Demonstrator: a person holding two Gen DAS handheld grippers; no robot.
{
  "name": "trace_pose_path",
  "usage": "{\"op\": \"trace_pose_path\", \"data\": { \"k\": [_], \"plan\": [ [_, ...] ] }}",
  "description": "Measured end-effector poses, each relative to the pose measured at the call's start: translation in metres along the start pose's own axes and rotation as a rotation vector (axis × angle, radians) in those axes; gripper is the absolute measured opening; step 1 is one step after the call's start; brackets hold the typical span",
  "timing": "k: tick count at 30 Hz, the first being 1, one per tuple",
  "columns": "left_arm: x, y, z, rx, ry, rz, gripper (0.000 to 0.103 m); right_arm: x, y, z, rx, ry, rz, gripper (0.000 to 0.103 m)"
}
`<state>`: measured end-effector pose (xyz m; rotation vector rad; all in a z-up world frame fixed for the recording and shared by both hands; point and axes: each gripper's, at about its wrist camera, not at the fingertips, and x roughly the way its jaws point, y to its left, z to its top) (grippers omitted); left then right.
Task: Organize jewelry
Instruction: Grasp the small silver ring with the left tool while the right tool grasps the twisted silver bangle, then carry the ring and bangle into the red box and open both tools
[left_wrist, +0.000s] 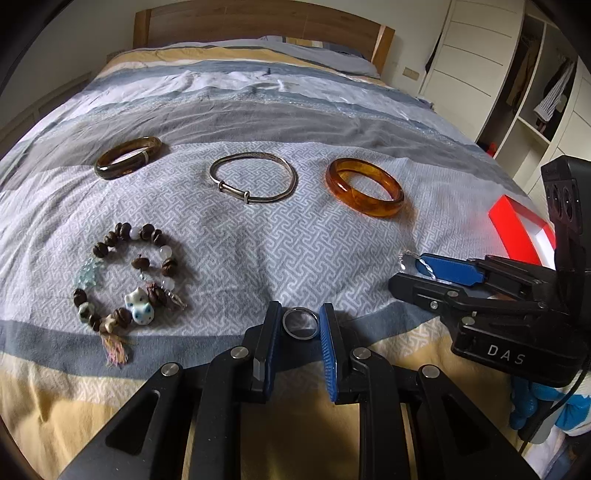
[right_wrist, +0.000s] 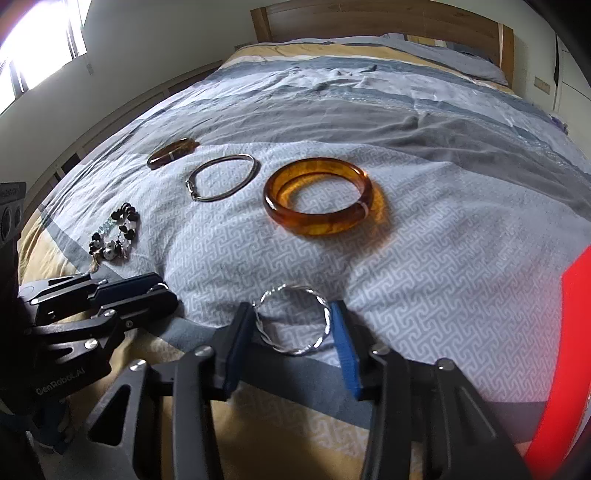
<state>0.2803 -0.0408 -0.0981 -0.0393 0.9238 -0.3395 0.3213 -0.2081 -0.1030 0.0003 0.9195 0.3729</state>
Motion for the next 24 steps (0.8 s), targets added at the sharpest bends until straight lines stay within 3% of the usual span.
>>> {"op": "trace_pose_path", "data": {
  "k": [7,15,24],
  "plan": [
    [-0.023,-0.004,-0.011,-0.033,0.018,-0.004,0.02,-0.034,0.005,-0.016,0.035,-0.015,0.016,0.038],
    [-0.063,-0.015,-0.022,-0.046,0.004,0.011,0.02,-0.101,0.013,-0.031,0.045,-0.086,0.032,0.038],
    [-0.103,-0.06,-0.023,-0.002,-0.03,0.001,0.02,-0.17,-0.016,-0.059,0.086,-0.147,-0.011,0.038]
  ]
}}
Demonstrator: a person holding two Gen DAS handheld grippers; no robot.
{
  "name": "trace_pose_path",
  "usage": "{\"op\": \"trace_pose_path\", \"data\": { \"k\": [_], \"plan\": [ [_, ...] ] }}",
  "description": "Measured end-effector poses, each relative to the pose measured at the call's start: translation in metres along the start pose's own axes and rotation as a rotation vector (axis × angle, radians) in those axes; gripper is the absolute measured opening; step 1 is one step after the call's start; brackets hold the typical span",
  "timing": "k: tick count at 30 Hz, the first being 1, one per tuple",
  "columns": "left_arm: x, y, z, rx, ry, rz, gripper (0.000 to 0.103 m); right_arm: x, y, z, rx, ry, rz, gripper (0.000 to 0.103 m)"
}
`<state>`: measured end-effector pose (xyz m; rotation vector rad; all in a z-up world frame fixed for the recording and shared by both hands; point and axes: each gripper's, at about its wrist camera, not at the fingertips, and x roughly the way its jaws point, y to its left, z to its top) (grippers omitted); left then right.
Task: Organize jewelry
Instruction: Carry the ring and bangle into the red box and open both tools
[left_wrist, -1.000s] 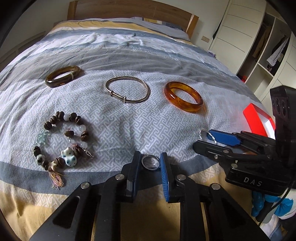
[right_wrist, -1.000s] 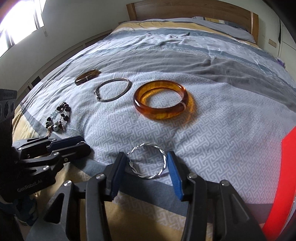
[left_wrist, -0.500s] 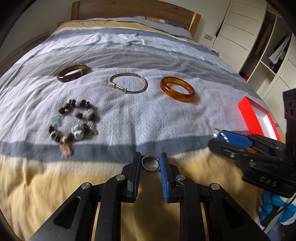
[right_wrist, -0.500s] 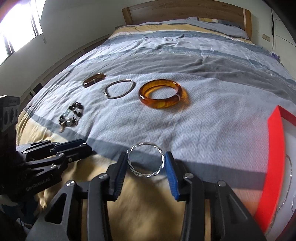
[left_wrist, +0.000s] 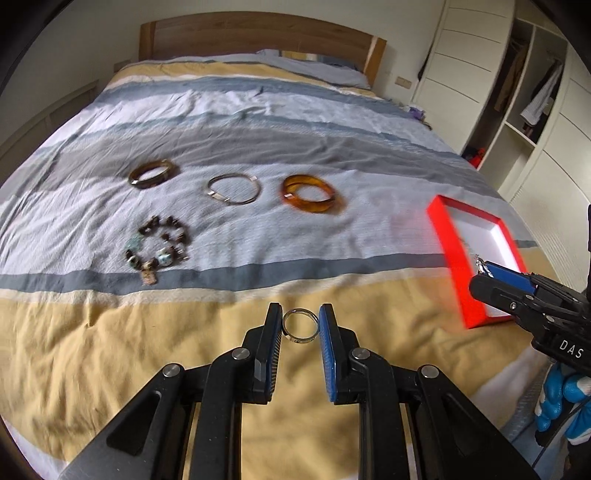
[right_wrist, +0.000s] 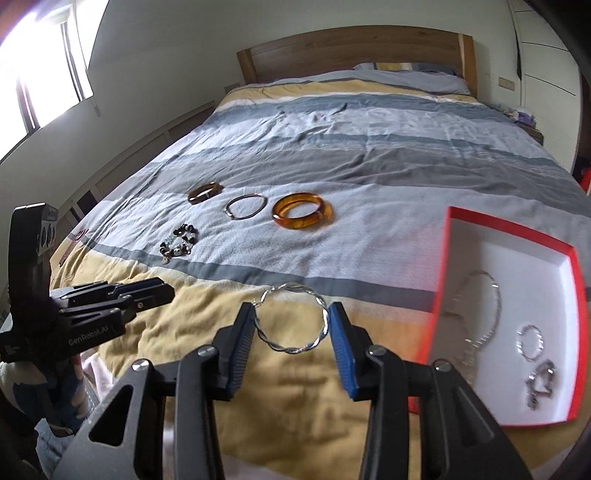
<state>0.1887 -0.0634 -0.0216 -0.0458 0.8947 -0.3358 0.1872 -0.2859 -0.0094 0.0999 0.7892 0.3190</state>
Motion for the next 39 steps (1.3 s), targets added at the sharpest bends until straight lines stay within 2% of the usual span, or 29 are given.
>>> {"op": "trace_pose_path", "data": {
  "k": [5,10,16,21,25,31,39],
  "plan": [
    [-0.006,-0.046,0.011,0.06,-0.005,-0.047,0.02,-0.033,-0.033,-0.007,0.025,-0.03,-0.044,0.038],
    [0.005,-0.102,0.025,0.137,0.01,-0.111,0.02,-0.052,-0.084,-0.014,0.06,-0.03,-0.107,0.038],
    [0.053,-0.172,0.053,0.217,0.047,-0.189,0.02,-0.047,-0.145,-0.009,0.105,-0.003,-0.173,0.038],
    [0.101,-0.212,0.071,0.233,0.088,-0.21,0.02,-0.023,-0.188,0.0,0.13,0.045,-0.207,0.038],
    [0.141,-0.232,0.083,0.257,0.125,-0.19,0.02,0.005,-0.21,0.006,0.097,0.114,-0.22,0.039],
    [0.175,-0.242,0.098,0.276,0.149,-0.161,0.02,0.034,-0.232,0.013,0.066,0.185,-0.222,0.039],
    [0.205,-0.25,0.091,0.31,0.18,-0.117,0.02,0.045,-0.227,0.009,-0.038,0.215,-0.253,0.039]
  ]
}}
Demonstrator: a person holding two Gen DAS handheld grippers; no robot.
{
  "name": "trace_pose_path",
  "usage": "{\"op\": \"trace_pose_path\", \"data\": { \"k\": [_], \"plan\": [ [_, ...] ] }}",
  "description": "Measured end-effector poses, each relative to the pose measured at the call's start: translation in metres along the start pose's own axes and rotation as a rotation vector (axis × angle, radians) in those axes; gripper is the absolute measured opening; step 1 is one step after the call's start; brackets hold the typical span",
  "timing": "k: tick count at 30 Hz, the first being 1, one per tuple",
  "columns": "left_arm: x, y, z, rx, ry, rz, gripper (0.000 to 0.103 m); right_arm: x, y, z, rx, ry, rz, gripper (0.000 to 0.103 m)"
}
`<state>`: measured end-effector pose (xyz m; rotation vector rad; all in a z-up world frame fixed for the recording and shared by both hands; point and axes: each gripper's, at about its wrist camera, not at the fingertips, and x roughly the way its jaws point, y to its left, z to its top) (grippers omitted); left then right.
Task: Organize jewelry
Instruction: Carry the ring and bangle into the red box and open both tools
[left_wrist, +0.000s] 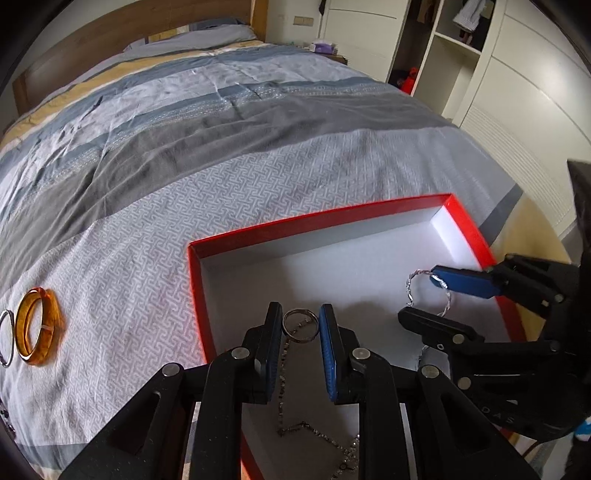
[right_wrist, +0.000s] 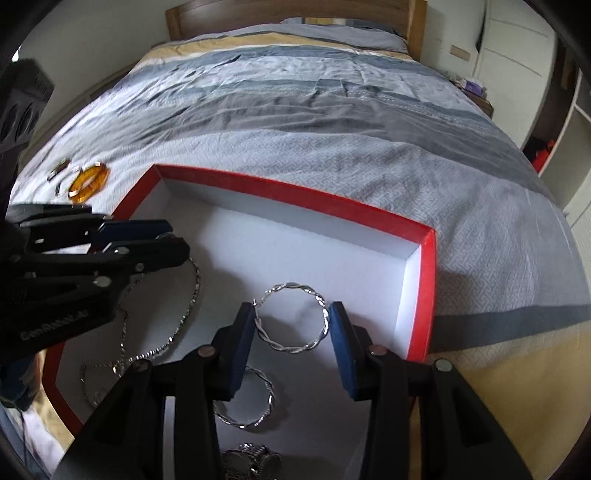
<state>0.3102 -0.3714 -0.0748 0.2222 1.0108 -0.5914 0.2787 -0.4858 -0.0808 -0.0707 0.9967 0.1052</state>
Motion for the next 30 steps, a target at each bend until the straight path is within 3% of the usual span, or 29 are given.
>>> {"op": "trace_pose_path", "data": {
  "k": [12,16,17,25,30],
  "plan": [
    [-0.008,-0.005,-0.008,0.054,0.018,-0.001,0.024,-0.005,-0.001,-0.003,-0.029,0.026,0.001,0.041],
    [-0.018,-0.008,-0.014,0.074,0.022,0.011,0.041,-0.017,-0.003,-0.009,-0.011,0.043,-0.015,0.041],
    [-0.024,-0.008,-0.016,0.079,0.022,0.009,0.041,-0.022,-0.004,-0.01,-0.003,0.042,-0.022,0.042],
    [-0.086,-0.011,-0.034,0.091,-0.032,0.018,0.044,-0.098,0.0,-0.03,0.095,-0.036,-0.058,0.043],
    [-0.142,-0.019,-0.056,0.092,-0.1,0.003,0.045,-0.16,0.025,-0.048,0.174,-0.11,-0.071,0.043]
  ]
}}
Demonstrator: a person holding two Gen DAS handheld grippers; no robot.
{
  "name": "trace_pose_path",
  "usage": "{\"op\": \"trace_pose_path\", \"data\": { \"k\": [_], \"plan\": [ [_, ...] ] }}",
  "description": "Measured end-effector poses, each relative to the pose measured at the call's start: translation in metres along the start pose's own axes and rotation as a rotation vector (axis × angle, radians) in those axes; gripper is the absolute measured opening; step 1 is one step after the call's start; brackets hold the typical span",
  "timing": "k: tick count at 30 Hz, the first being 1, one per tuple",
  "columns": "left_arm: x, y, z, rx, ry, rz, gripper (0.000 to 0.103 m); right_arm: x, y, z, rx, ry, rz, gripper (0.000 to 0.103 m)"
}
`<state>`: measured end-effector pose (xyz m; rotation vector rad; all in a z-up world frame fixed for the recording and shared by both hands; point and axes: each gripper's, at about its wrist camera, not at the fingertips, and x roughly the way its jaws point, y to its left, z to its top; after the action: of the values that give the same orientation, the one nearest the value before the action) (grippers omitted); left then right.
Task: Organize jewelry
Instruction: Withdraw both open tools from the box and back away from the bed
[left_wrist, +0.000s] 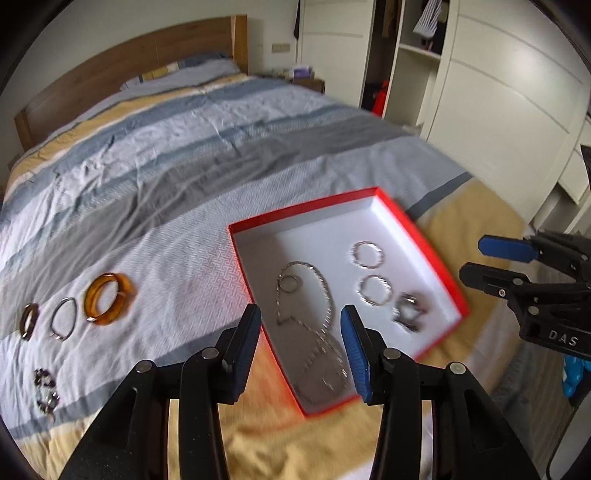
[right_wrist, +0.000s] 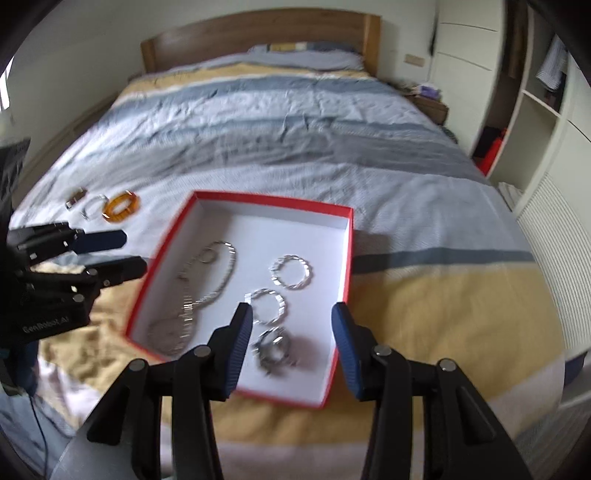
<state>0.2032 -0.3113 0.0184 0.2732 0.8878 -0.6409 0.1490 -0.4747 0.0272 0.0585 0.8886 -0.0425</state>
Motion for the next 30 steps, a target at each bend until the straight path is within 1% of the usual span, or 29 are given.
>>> {"op": "trace_pose_path", "data": {
  "k": [3,4,5,10,14,17,22,25,30],
  "plan": [
    [-0.033,-0.006,-0.012,-0.009,-0.025,0.0,0.045,-0.038,0.017,-0.014,0.038,-0.044,0.005,0.043],
    [-0.044,-0.007,-0.016,-0.013,-0.029,0.001,0.049,-0.049,0.023,-0.019,0.046,-0.055,0.007,0.043],
    [-0.056,-0.008,-0.022,-0.016,-0.032,0.01,0.056,-0.059,0.028,-0.023,0.049,-0.063,0.008,0.043],
    [-0.114,-0.014,-0.045,-0.013,-0.091,0.041,0.066,-0.112,0.061,-0.041,0.053,-0.127,-0.003,0.045],
    [-0.159,-0.01,-0.06,-0.017,-0.158,0.084,0.072,-0.139,0.077,-0.045,0.066,-0.168,-0.001,0.047],
    [-0.185,-0.004,-0.067,-0.038,-0.206,0.11,0.076,-0.157,0.089,-0.046,0.062,-0.194,-0.006,0.047],
    [-0.216,0.008,-0.077,-0.096,-0.274,0.144,0.08,-0.177,0.104,-0.05,0.038,-0.226,-0.011,0.048],
    [-0.226,0.009,-0.082,-0.116,-0.302,0.176,0.081,-0.186,0.11,-0.052,0.026,-0.244,-0.016,0.048],
    [-0.236,0.009,-0.085,-0.12,-0.329,0.197,0.081,-0.197,0.112,-0.054,0.025,-0.268,-0.026,0.048]
  ]
}}
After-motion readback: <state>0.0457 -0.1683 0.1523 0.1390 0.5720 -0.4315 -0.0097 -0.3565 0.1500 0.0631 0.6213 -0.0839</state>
